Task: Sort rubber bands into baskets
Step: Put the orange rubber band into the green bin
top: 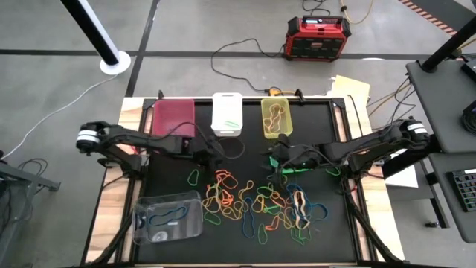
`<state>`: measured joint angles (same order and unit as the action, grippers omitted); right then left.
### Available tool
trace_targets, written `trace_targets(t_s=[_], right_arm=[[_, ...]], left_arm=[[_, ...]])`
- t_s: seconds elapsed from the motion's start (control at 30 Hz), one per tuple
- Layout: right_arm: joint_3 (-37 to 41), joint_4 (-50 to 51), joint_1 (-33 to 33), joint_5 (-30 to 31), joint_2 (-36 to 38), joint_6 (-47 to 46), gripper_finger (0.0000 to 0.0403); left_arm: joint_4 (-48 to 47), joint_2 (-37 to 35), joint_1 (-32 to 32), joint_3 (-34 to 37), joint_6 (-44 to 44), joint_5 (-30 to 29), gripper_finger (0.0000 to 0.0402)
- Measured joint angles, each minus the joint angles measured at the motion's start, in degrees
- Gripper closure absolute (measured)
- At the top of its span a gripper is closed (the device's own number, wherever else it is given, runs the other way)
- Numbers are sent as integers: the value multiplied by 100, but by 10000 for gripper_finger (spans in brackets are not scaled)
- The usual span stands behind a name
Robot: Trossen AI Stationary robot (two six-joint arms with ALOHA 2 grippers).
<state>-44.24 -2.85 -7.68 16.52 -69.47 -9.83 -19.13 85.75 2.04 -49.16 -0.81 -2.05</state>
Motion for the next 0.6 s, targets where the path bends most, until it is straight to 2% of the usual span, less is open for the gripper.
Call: trace_targets(t_s=[0.3,0.6], right_arm=[[322,-336,-8,2,102,-170,192],[353,-392,-9,2,83,-174,193]], left_arm=[[-57,930,-37,-367,94,5,387],[-62,1522,-37,-479,191,9,379]])
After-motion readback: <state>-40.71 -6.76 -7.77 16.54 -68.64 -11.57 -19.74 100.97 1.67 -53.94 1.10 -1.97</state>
